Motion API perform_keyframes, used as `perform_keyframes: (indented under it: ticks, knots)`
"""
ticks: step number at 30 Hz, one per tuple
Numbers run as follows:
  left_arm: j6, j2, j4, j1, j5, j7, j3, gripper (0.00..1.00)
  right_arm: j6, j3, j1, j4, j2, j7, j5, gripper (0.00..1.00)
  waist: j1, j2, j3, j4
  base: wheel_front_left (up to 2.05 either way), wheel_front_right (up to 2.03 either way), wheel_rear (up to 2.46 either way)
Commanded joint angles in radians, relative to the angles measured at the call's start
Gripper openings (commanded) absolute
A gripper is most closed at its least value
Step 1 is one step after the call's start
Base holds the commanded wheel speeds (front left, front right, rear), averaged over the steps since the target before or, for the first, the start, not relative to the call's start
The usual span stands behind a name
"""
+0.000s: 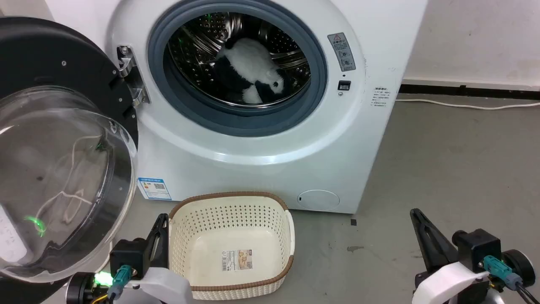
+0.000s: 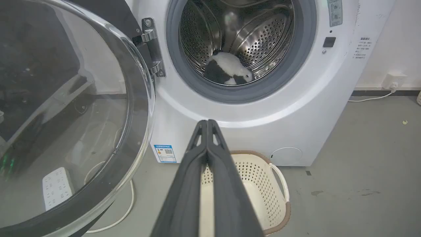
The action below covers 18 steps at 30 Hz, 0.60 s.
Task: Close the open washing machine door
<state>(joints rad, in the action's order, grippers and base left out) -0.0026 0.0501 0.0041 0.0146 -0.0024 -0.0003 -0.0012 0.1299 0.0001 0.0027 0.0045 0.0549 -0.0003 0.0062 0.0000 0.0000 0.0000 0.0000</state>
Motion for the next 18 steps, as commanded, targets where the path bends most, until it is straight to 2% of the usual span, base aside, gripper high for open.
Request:
perform_keyframes:
  ticks: [1,18]
  knots:
    - [0.003,0.000,-0.004,-0.015,0.002,0.000,0.001,0.00,0.001,0.000,-0.003,-0.005,-0.005,0.000,-0.006,0.00,0.0000,0.0000,0.000,0.000,0.00,0.00,0.00]
    - [0.003,0.000,-0.004,-0.015,0.002,0.000,0.001,0.00,0.001,0.000,-0.003,-0.005,-0.005,0.000,-0.006,0.00,0.0000,0.0000,0.000,0.000,0.00,0.00,0.00]
